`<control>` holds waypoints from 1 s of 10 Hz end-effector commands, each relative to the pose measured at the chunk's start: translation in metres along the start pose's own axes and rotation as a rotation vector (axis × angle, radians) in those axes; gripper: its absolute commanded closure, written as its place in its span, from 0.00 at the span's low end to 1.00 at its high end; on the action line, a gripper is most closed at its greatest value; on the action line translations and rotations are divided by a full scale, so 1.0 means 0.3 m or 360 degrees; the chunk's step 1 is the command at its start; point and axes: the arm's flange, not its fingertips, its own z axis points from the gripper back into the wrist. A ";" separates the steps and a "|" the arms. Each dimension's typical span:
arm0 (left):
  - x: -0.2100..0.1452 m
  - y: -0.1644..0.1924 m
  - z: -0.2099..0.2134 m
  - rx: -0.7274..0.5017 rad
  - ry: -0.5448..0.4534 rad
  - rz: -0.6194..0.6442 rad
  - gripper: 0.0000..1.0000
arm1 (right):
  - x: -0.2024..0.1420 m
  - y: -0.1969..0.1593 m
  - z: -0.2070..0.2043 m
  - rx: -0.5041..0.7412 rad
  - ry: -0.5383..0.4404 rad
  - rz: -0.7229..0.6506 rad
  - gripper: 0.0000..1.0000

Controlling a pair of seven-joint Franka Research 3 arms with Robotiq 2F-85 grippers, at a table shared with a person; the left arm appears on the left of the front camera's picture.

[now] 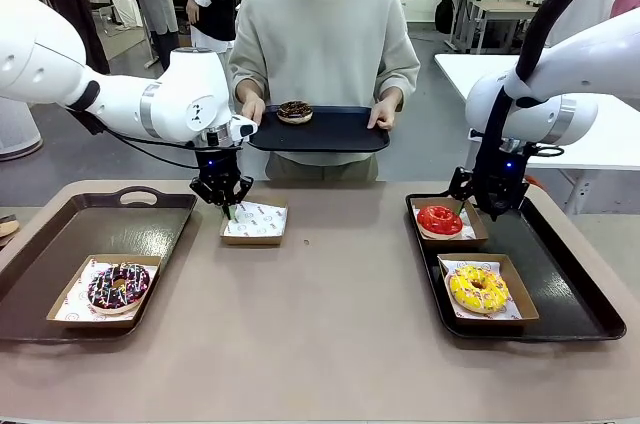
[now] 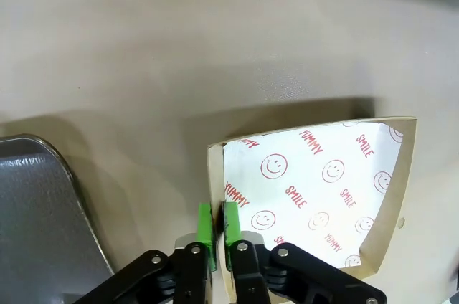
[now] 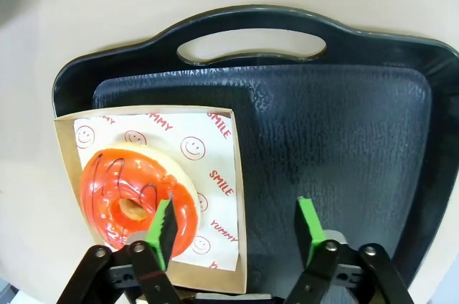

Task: Individually package the donuts and arrange them on the tray.
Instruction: Place the picked Paper togo box on the Handle tray while simultaneously picking up another Paper togo box from the table with the other hand.

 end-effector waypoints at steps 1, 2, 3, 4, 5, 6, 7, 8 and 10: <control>0.006 0.000 0.014 0.0006 0.0032 0.0030 1.00 | -0.008 -0.004 -0.010 0.0047 -0.0013 -0.0023 0.00; 0.006 -0.001 0.015 0.0006 0.0039 0.0039 1.00 | -0.009 -0.008 -0.005 0.0053 -0.0015 -0.0030 0.00; 0.005 -0.002 0.019 0.0010 0.0036 0.0039 1.00 | -0.016 -0.016 0.020 0.0081 -0.0019 -0.0030 0.00; 0.003 -0.007 0.031 0.0008 0.0022 0.0045 1.00 | -0.039 -0.028 0.062 0.0116 -0.0019 -0.0022 0.00; -0.004 -0.017 0.069 -0.0007 0.0058 0.0055 1.00 | -0.081 -0.055 0.141 0.0227 -0.0041 0.0007 0.00; -0.017 -0.032 0.135 -0.0008 0.0088 0.0042 1.00 | -0.129 -0.107 0.246 0.0430 -0.0070 0.0049 0.00; -0.028 -0.047 0.209 -0.0007 0.0124 0.0012 1.00 | -0.172 -0.180 0.345 0.0659 -0.0089 0.0090 0.00; -0.029 -0.054 0.299 -0.0026 0.0119 0.0010 1.00 | -0.209 -0.280 0.426 0.0911 -0.0091 0.0103 0.00; -0.035 -0.076 0.440 -0.0045 0.0084 -0.0008 1.00 | -0.276 -0.472 0.502 0.1281 -0.0158 0.0103 0.00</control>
